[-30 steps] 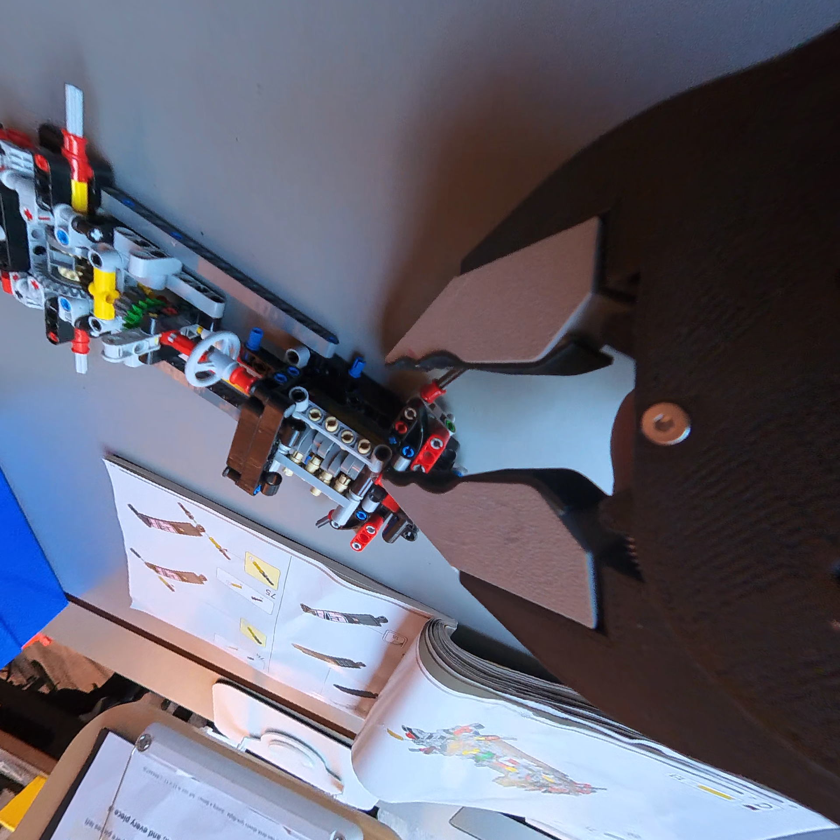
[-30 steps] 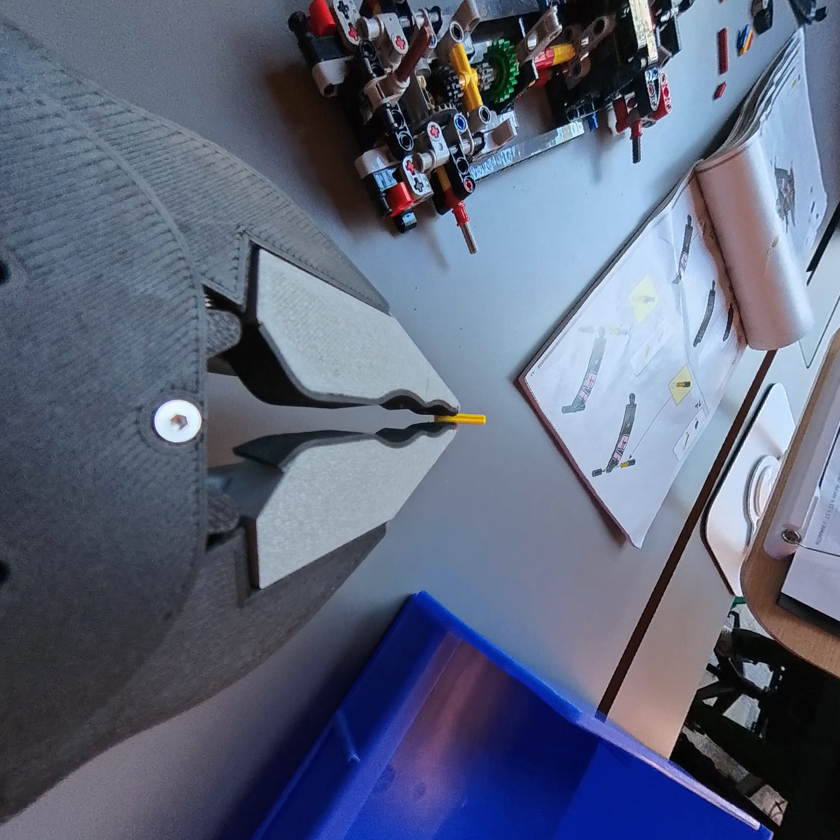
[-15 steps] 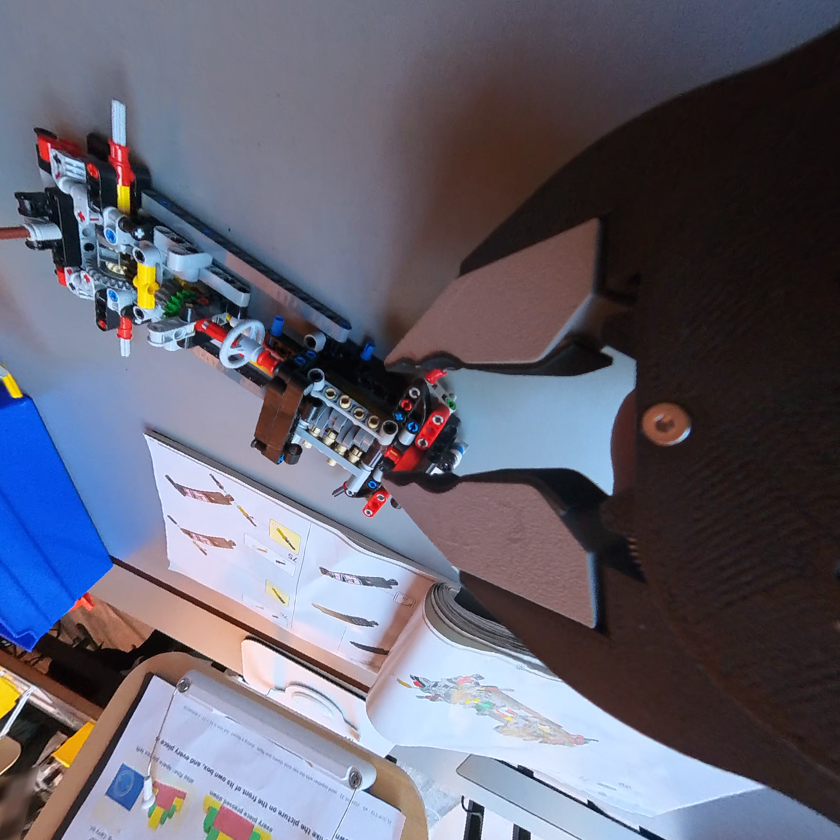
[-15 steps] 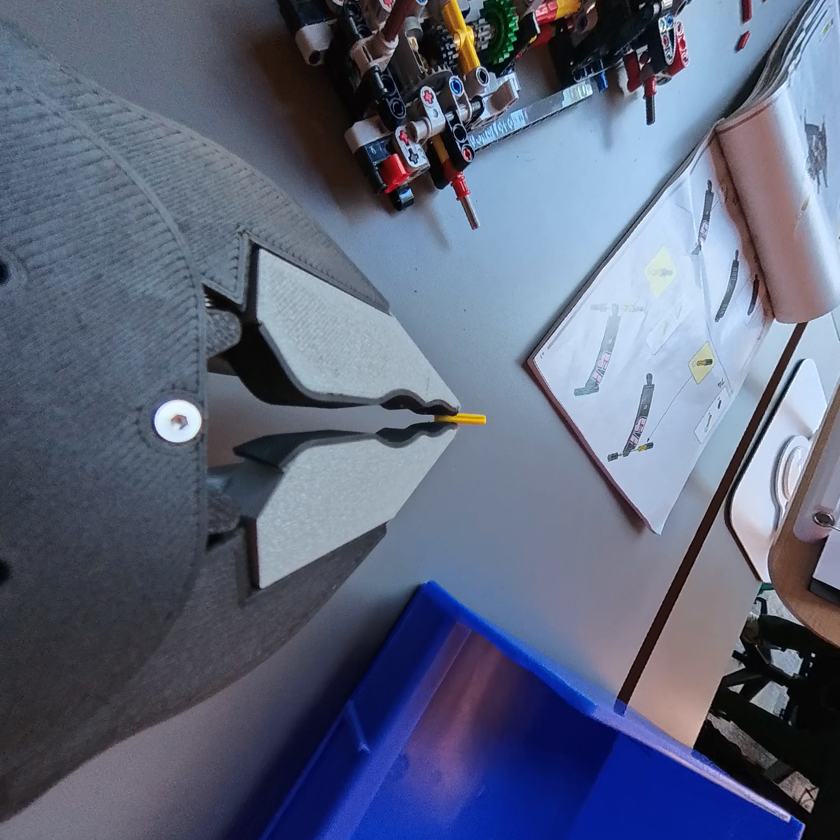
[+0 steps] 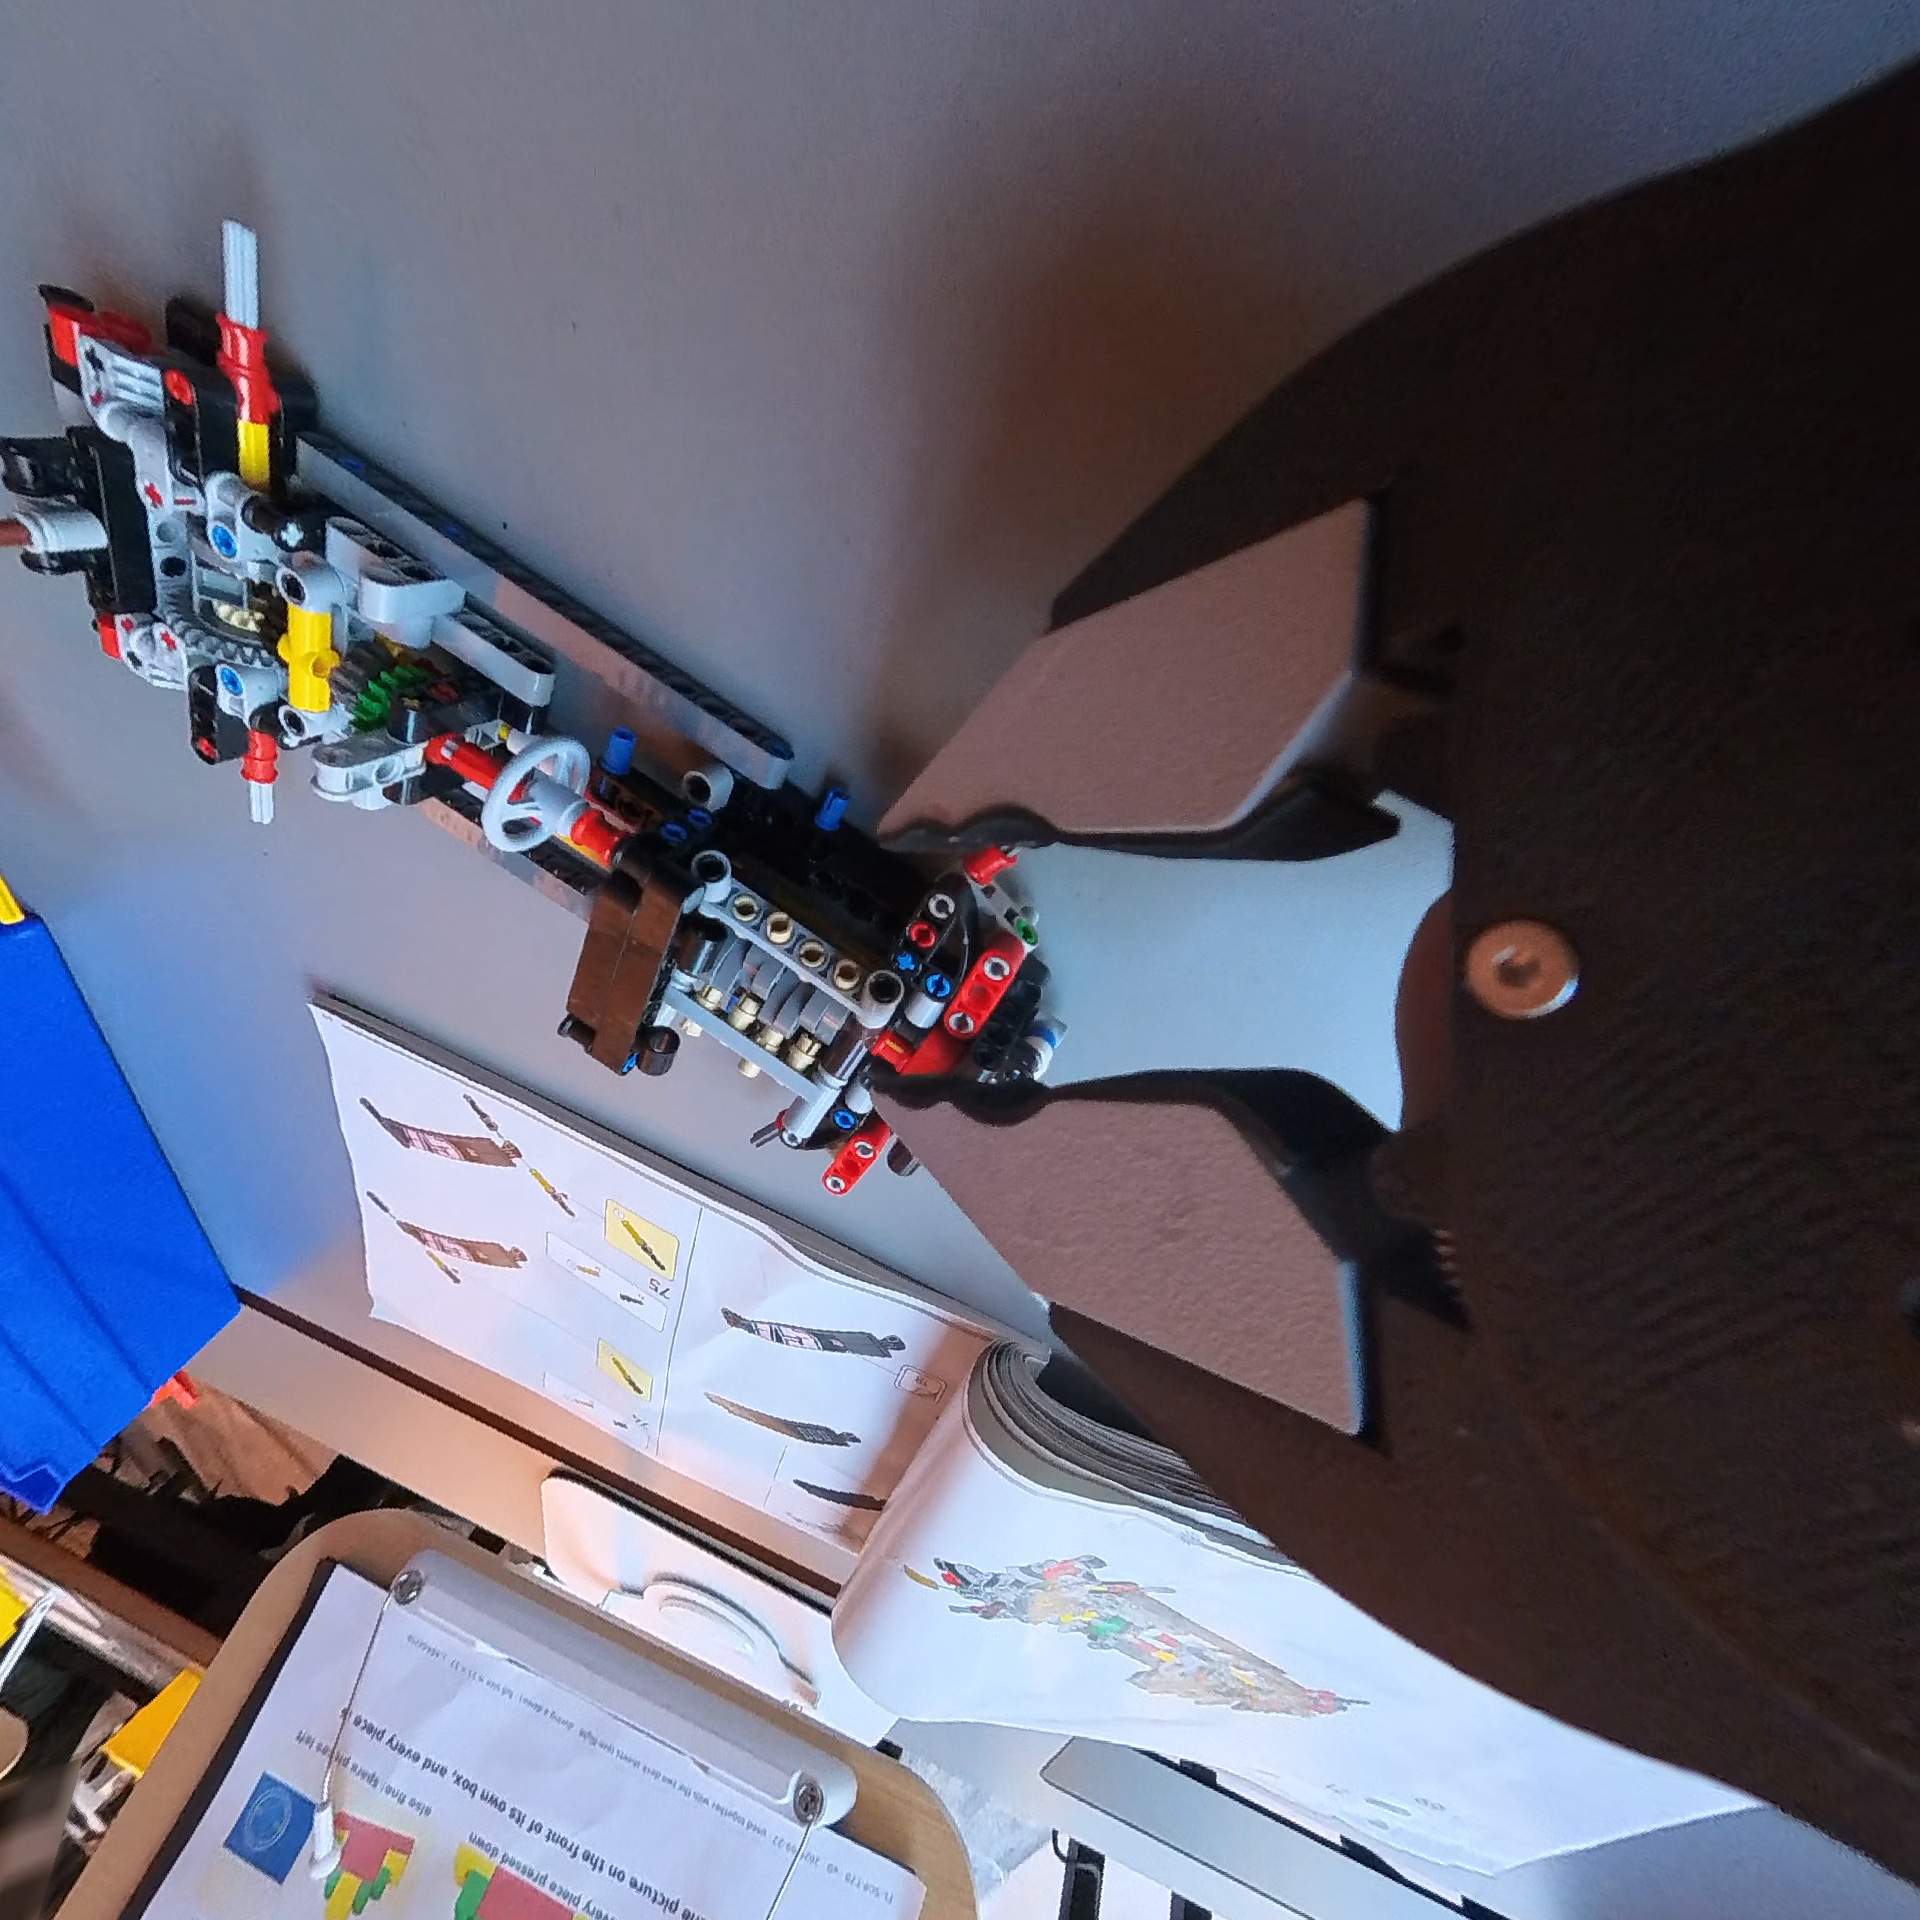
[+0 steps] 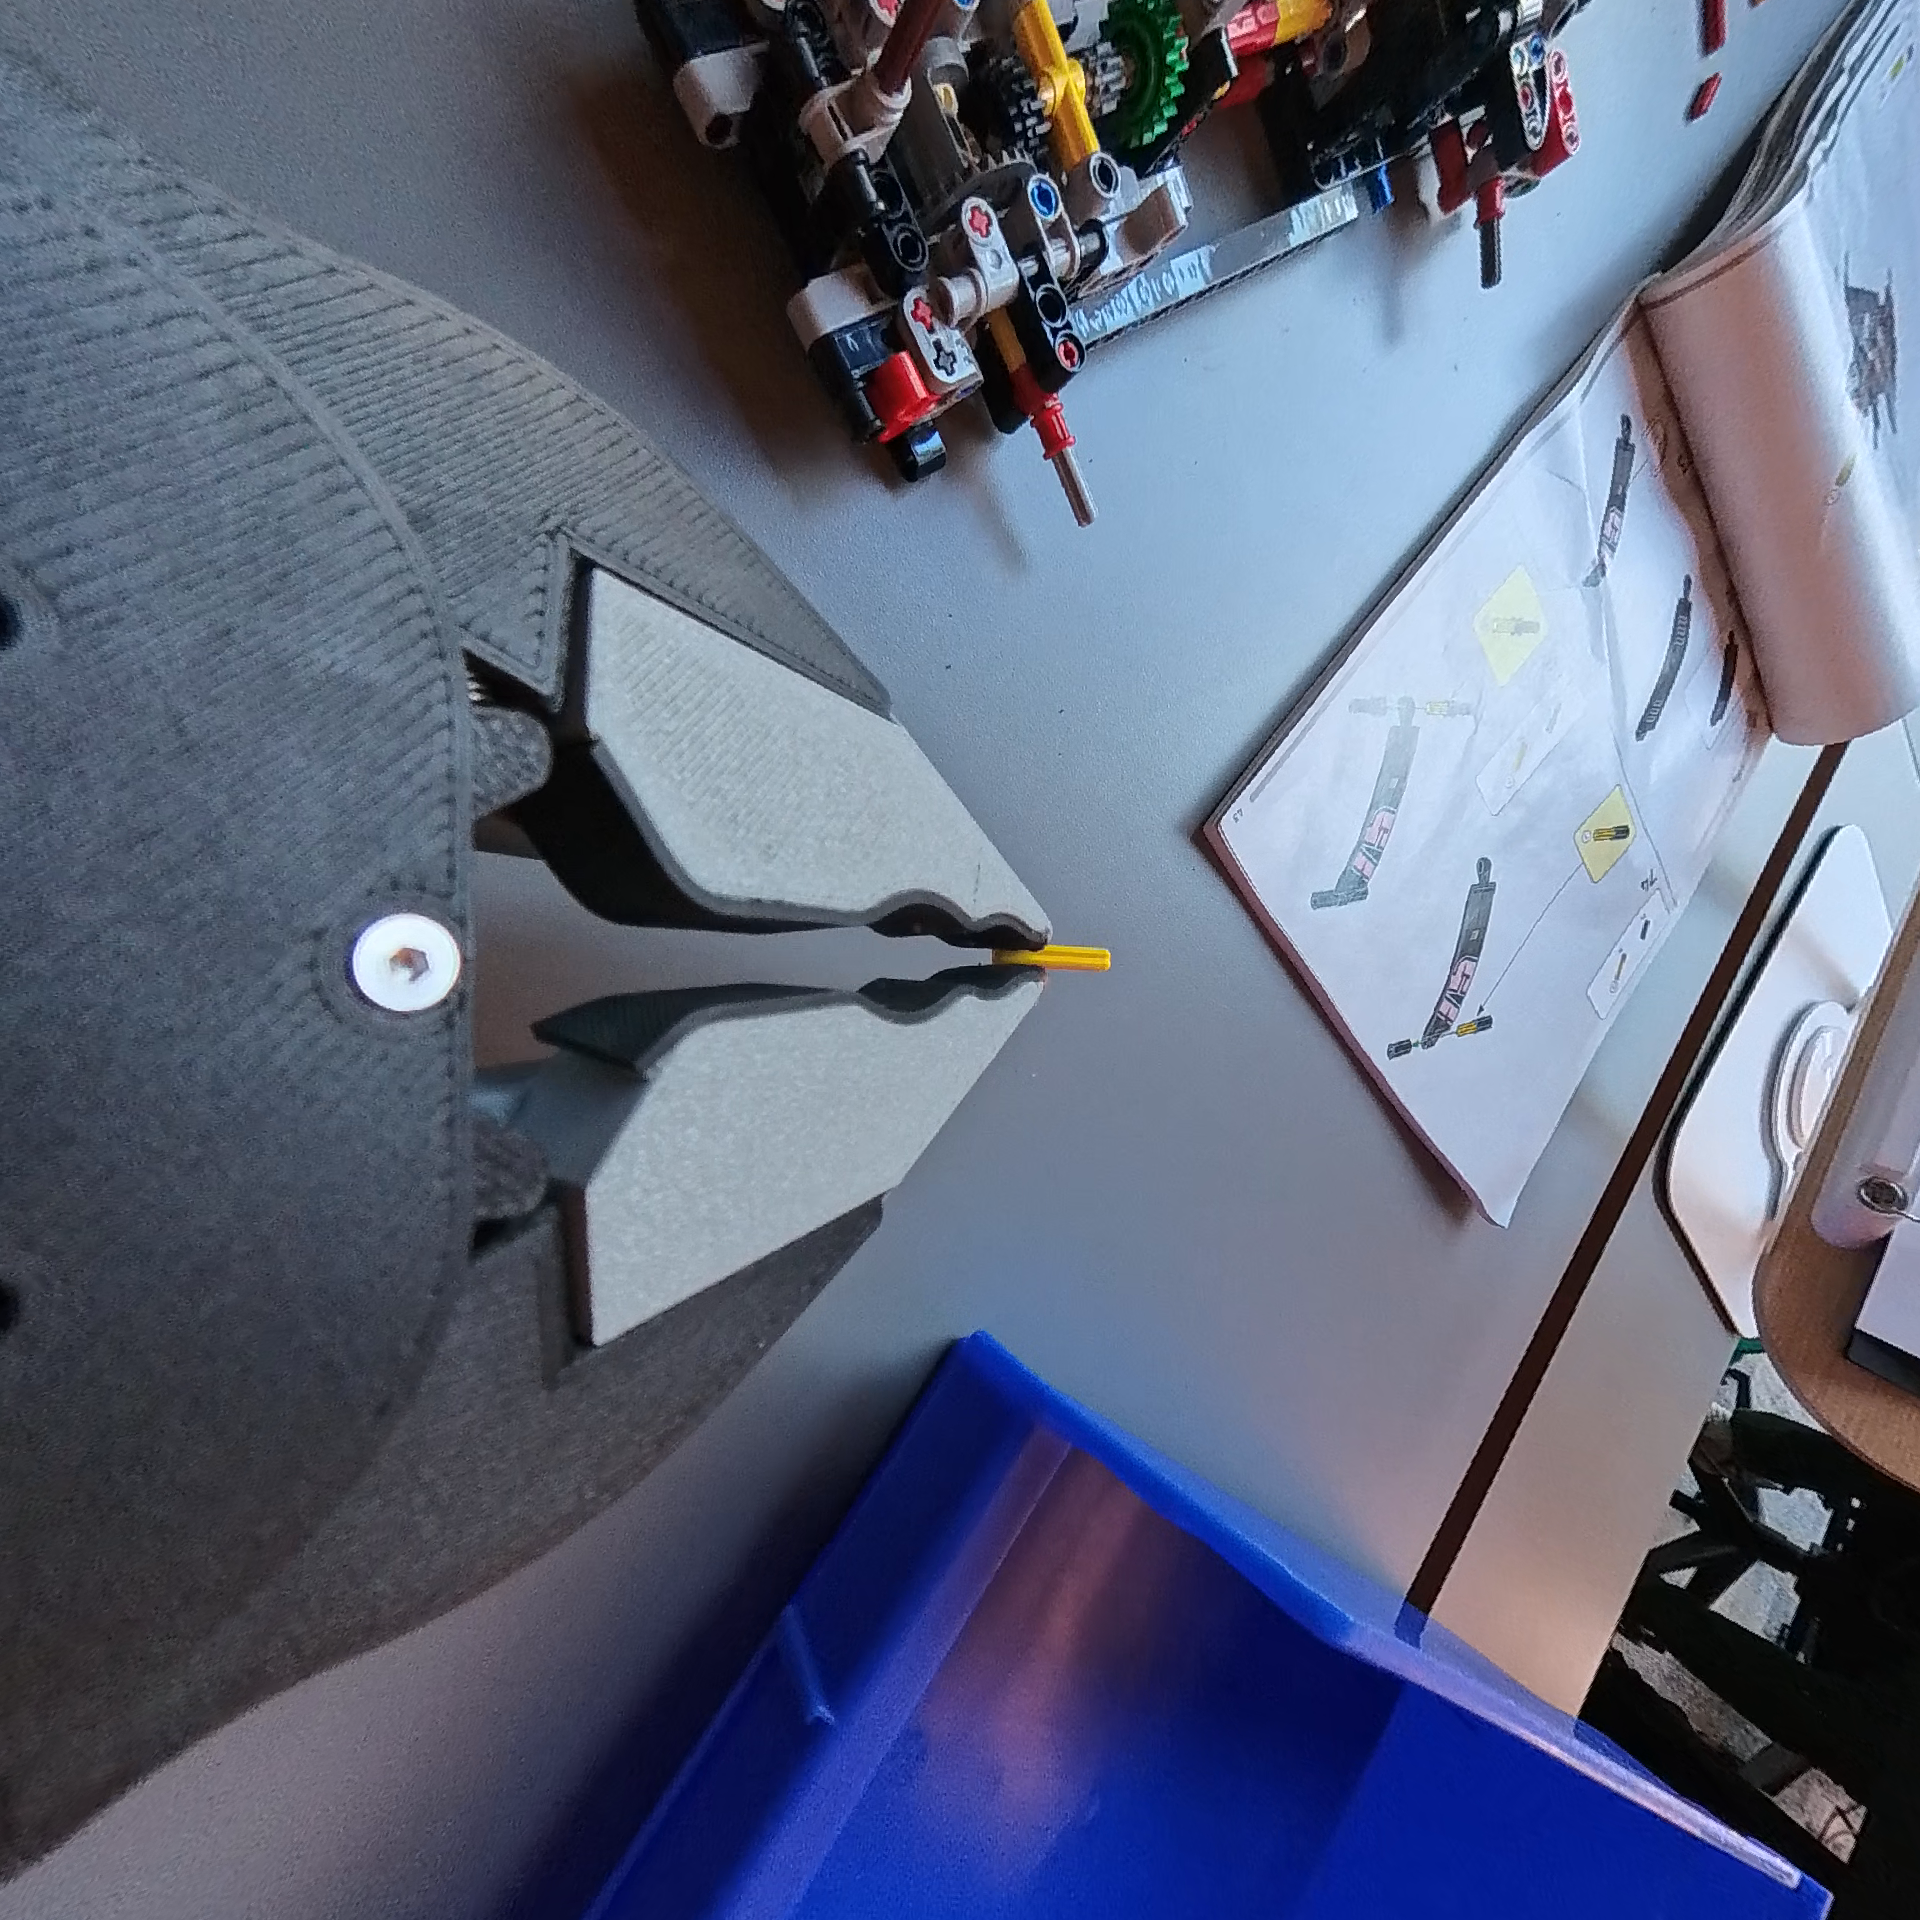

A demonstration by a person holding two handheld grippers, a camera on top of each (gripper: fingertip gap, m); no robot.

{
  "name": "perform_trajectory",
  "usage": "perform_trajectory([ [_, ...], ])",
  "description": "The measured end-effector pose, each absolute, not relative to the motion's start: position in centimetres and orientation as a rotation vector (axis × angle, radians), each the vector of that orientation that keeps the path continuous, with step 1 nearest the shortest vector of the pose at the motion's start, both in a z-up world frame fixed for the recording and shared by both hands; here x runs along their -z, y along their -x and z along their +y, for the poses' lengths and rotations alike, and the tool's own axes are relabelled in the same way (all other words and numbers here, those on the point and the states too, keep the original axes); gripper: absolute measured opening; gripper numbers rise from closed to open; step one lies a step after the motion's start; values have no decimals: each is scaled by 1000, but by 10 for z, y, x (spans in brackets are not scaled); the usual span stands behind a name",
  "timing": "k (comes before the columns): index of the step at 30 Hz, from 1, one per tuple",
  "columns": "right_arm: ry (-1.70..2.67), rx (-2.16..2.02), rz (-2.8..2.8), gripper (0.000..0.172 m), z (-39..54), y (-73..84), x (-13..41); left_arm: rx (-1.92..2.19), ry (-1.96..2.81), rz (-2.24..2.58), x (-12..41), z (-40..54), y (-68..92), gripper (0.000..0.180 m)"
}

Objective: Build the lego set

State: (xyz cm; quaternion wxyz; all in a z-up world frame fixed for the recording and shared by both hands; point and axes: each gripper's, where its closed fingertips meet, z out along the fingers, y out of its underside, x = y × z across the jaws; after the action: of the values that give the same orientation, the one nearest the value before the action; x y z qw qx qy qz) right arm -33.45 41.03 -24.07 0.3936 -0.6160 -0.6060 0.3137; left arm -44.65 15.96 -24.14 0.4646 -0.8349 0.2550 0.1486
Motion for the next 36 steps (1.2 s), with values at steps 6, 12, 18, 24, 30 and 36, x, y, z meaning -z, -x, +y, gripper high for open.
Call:
perform_trajectory([
  [6, 1560, -803, -1538, 0, 410, 335, 240, -360, 2059, 628, 244, 160, 446, 40],
  [12, 1560, -811, -1540, 0, 409, 335, 240, -358, 2066, 626, 246, 160, 448, 40],
  [18, 1551, -835, -1536, 0, 407, 335, 238, -367, 2073, 607, 246, 161, 454, 40],
  [24, 1527, -873, -1546, 0, 400, 336, 235, -343, 2079, 577, 248, 163, 459, 41],
  [30, 1505, -927, -1543, 0, 395, 336, 230, -358, 2094, 502, 249, 165, 480, 43],
  [36, 1474, -1057, -1527, 0, 386, 337, 220, -244, 1996, 523, 230, 163, 474, 47],
])
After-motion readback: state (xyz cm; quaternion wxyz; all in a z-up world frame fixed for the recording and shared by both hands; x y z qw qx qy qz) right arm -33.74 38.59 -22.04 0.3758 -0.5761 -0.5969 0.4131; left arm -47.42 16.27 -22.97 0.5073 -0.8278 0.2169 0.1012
